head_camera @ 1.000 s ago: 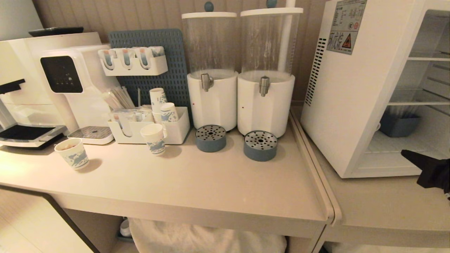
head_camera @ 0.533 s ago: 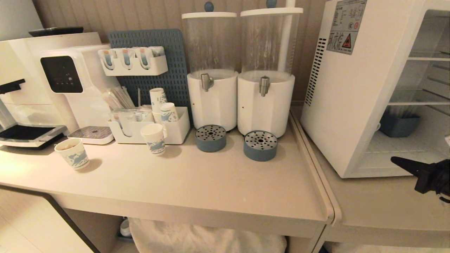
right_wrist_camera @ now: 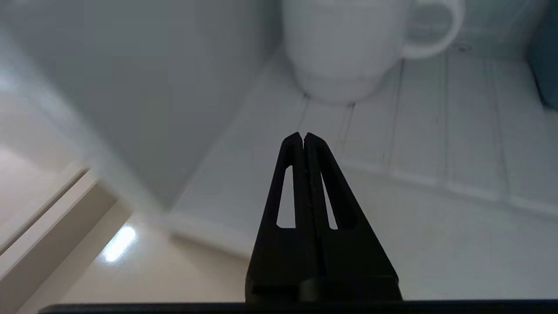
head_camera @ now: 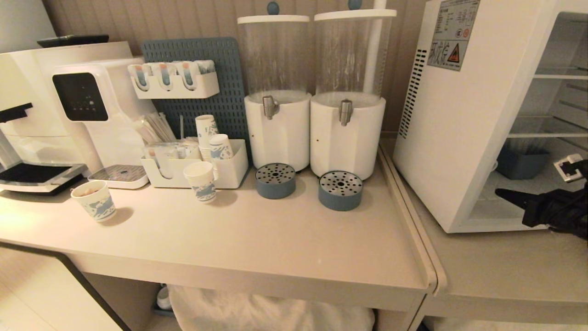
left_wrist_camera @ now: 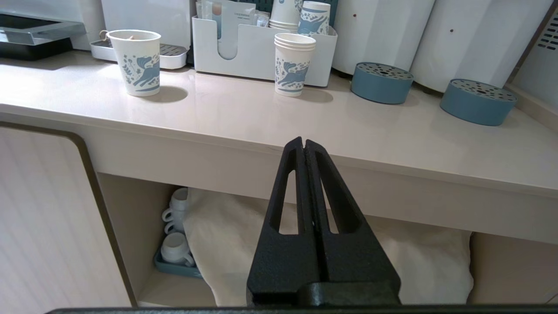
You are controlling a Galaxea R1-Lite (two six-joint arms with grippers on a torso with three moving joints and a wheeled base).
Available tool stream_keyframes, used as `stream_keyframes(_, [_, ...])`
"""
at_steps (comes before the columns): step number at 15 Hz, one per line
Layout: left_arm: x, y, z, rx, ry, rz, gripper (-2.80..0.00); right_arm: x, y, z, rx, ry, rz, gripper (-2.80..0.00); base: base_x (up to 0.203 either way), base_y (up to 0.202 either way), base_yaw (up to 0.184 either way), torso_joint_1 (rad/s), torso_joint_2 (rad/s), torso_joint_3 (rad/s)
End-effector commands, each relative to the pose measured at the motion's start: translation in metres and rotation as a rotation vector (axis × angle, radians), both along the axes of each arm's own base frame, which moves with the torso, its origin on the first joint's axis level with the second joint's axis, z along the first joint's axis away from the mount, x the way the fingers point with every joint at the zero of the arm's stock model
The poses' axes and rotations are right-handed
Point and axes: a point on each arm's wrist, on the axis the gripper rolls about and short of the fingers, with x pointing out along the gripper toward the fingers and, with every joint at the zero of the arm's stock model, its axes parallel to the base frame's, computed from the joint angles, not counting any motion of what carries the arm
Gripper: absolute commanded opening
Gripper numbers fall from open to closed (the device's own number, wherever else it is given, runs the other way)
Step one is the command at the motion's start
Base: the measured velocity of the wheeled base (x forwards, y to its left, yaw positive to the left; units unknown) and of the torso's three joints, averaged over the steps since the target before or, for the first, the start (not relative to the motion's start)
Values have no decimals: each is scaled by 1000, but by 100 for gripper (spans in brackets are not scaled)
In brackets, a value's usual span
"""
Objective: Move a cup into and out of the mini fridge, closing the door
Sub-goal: Take the ceramic cup out of the freezer
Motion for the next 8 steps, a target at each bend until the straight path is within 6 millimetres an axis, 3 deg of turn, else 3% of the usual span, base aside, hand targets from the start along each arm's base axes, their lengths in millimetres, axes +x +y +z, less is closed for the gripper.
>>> stream_keyframes(1, [3,0,-11,-1,34,1,-280,11,-1,-4,1,6,14,0,0,0,0,0,0,0])
stream_keyframes(8, [3,0,-11,-4,34,1,-280,19,5,-5,3,7,41,0,0,0,0,0,0,0])
